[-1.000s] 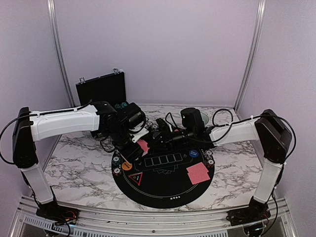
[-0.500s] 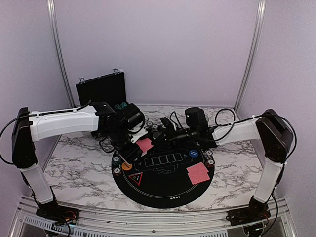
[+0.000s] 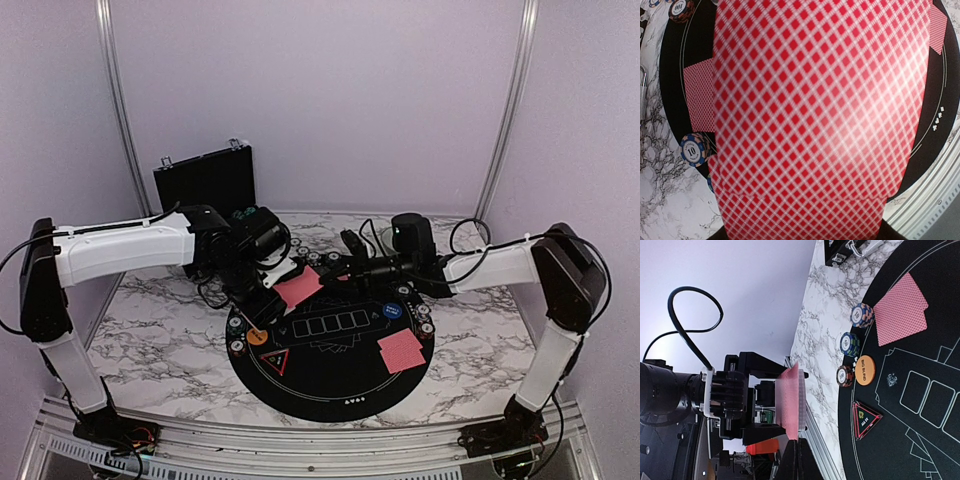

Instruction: Distribute texas hold em gaming equipment

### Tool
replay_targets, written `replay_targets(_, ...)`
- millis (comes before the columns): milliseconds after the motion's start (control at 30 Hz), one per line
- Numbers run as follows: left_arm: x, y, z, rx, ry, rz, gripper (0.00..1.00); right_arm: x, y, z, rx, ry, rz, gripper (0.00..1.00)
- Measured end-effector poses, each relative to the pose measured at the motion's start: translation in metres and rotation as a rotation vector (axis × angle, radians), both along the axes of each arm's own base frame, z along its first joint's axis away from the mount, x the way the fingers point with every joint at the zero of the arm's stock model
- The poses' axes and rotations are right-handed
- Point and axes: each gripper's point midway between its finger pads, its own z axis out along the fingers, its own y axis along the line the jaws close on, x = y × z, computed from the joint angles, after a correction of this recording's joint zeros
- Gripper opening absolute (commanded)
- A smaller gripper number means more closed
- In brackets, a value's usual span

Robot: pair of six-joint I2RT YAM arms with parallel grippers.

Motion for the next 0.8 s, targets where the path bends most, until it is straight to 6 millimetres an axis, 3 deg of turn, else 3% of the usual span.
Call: replay_targets(800, 0.001, 0.005, -0.002, 0.003, 0.002, 0.011, 0.50, 0.008, -0.029, 0.006, 0.010, -0.005, -0.051, 0.00)
